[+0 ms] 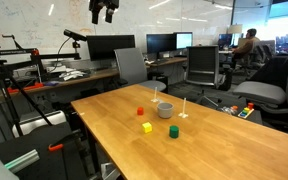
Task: Put the blocks in the cup
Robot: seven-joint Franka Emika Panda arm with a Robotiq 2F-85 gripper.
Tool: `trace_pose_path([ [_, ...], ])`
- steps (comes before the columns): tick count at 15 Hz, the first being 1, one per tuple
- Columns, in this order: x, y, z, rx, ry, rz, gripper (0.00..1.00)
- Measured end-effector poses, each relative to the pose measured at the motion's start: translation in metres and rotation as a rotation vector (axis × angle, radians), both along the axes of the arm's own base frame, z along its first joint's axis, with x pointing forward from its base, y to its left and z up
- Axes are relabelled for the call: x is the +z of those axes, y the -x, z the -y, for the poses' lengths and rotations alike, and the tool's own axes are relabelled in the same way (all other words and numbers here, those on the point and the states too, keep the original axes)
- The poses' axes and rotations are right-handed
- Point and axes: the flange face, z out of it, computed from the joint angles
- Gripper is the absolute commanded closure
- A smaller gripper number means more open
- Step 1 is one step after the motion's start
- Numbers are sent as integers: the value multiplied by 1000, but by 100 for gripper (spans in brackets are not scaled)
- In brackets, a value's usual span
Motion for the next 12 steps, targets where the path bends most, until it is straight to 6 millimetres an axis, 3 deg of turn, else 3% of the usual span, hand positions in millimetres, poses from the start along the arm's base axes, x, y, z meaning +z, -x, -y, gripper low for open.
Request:
trace_pose_path([
  [8, -3, 0, 1, 2, 7, -3, 0],
  [12, -24, -9, 13, 12, 91, -7, 0],
])
